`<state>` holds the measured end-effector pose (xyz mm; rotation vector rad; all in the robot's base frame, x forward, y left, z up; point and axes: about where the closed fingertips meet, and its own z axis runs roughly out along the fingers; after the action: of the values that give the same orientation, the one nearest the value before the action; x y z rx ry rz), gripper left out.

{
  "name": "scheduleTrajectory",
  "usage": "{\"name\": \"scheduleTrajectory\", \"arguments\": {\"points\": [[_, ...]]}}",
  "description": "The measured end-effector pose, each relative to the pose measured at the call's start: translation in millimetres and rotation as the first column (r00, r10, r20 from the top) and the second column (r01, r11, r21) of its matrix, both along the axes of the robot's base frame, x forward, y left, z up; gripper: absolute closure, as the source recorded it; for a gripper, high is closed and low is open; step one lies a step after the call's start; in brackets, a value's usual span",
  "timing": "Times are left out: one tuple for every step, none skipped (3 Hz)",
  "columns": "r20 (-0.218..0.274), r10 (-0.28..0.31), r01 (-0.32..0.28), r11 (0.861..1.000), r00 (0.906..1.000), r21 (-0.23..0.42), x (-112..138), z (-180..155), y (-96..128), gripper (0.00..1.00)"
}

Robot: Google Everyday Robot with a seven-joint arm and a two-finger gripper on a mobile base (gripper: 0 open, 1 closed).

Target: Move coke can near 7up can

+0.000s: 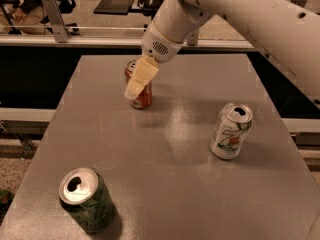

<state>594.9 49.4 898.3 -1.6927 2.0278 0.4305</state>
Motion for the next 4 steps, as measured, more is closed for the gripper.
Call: {"name": "scheduleTrajectory", "arguments": {"points": [[-0.009,0.014,-0.014,1.000,0.9999,0.009,-2.4,-1.2,3.3,0.37],[-0.014,0.023,-0.022,1.000,0.9996,0.012,-5.4,-0.8,4.6,0.59],[-0.028,0.007,-0.008,1.000,0.9996,-0.014,-15.9,6.0,-10.6,0.92],[-0.034,-0.030,0.029,0.999,0.9990,-0.021,-26.5,13.9,-33.8,1.00]]}}
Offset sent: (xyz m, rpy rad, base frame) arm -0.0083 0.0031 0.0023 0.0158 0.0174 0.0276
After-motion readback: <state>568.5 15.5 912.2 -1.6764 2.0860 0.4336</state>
